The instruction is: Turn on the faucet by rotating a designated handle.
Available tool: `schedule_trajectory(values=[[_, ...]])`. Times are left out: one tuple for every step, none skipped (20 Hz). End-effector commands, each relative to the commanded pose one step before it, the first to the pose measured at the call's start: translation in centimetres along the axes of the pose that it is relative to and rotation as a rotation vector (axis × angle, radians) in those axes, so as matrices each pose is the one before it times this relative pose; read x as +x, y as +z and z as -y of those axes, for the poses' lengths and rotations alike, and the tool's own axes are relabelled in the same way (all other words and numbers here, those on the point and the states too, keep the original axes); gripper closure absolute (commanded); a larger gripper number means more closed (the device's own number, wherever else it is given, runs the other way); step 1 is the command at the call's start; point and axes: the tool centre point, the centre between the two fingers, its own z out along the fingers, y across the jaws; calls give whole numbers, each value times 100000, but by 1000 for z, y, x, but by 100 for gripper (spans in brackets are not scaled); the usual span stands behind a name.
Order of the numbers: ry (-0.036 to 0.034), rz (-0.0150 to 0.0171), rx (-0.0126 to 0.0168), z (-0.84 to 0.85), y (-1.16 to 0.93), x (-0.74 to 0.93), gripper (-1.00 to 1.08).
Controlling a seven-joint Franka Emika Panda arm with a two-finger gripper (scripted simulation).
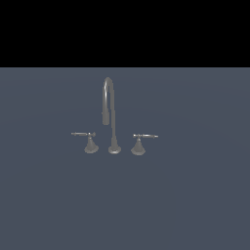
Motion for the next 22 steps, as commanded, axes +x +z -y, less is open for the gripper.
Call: schedule_trajectory(values=[[0,0,0,-1,0,0,108],[0,0,0,45,-6,12,108],[81,-19,86,65,-24,26,108],[92,-20,101,136,-35,47,108],[129,-28,144,184,-49,63,108],[156,-33,178,235,-61,77,108],[159,-35,188,246,-65,77,108],[105,-25,130,203,-51,58,108],[72,-20,93,139,-38,36,108],[39,-15,55,77,-25,16,108],[0,0,0,26,-8,4,108],[0,0,0,-46,6,-10,108],[0,0,0,-23,14,0,108],[91,28,73,11,23,43,108],[166,26,156,40,28,73,108],[266,42,247,52,42,111,108],[354,59,324,71,59,148,108],[449,79,405,80,77,185,108],[537,99,476,98,95,220,108],[628,121,545,111,112,252,108],[712,143,604,126,128,281,108],[800,167,662,146,145,310,108]])
